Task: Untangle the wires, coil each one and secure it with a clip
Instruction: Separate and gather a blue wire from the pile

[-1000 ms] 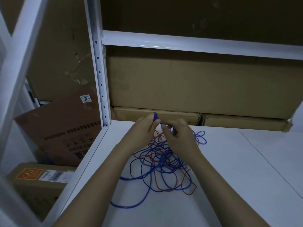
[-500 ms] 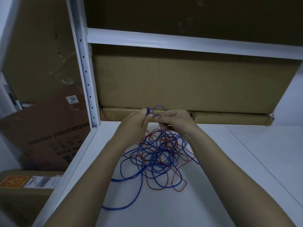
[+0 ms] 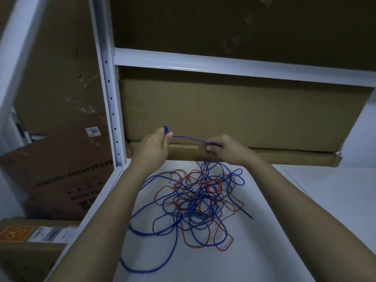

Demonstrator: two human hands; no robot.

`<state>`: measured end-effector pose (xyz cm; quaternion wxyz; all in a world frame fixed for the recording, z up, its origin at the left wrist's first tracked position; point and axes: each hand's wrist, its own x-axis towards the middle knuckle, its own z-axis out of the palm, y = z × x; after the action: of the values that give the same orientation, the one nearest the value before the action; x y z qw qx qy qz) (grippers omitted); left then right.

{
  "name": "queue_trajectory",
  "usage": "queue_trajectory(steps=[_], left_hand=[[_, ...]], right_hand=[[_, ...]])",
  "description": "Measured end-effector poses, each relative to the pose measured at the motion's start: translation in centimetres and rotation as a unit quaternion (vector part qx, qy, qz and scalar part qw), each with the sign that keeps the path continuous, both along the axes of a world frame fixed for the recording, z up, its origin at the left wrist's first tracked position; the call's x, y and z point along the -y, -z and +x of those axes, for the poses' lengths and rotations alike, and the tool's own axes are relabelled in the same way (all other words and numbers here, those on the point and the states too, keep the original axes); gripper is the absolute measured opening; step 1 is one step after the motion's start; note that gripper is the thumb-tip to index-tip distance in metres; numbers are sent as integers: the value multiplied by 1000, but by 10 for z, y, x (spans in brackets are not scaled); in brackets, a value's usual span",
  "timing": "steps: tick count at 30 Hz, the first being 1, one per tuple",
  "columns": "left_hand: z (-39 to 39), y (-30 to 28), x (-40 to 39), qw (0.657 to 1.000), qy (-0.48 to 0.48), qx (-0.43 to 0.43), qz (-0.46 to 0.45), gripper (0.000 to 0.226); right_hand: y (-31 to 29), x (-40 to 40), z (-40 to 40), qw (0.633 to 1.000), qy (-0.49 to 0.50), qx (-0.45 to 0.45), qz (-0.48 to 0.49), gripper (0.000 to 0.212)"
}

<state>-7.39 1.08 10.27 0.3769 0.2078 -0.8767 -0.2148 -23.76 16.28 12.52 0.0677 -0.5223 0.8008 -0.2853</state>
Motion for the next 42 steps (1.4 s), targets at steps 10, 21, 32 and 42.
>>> queue_trajectory(steps=[10, 21, 32, 42], left_hand=[[1, 0, -1, 981, 70, -32, 176, 36], [7, -2, -21, 747, 350, -224, 518, 36], [-1, 21, -11, 924, 198, -80, 317, 44], [-13, 27, -18, 907, 199, -74, 363, 41]], right_hand=[[-3, 18, 21, 931, -6, 296, -213, 31], [32, 43, 41, 919, 117, -363, -99, 35], [62, 42, 53, 830, -122, -500, -214, 13], [43, 33, 52, 867, -173, -430, -182, 18]])
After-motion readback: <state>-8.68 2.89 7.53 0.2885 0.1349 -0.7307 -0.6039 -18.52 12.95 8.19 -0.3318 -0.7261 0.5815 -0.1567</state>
